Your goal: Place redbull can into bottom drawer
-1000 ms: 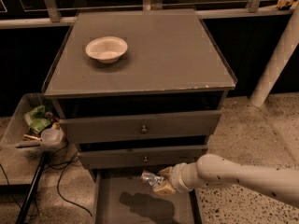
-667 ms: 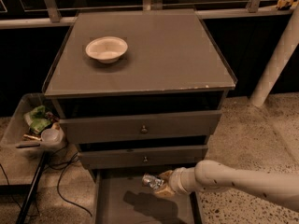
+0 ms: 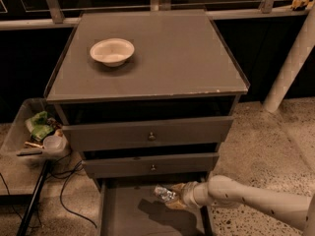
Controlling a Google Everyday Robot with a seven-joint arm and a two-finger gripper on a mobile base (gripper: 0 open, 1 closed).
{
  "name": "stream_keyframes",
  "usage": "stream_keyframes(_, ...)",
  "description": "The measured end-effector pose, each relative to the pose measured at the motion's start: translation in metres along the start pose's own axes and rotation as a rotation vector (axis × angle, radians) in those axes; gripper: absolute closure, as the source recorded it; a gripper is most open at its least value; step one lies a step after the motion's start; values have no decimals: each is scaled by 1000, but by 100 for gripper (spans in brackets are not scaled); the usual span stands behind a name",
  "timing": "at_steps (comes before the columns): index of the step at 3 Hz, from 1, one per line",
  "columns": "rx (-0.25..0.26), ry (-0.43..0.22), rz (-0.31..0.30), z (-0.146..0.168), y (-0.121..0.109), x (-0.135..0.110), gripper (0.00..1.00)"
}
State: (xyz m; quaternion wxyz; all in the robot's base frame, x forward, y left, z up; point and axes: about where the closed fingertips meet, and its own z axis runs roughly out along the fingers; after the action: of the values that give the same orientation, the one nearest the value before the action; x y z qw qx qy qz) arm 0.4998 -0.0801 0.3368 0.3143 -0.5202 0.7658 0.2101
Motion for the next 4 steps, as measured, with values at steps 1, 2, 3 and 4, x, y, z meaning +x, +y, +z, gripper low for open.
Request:
stream_keyframes(1, -14, -49, 30, 12, -10, 25, 100)
stream_keyframes(2, -43, -82, 69, 23, -16, 46, 100)
stream_keyframes(3, -43, -82, 68, 23, -15, 46, 100)
stream_keyframes(4, -80, -67, 80, 51, -5, 53, 100)
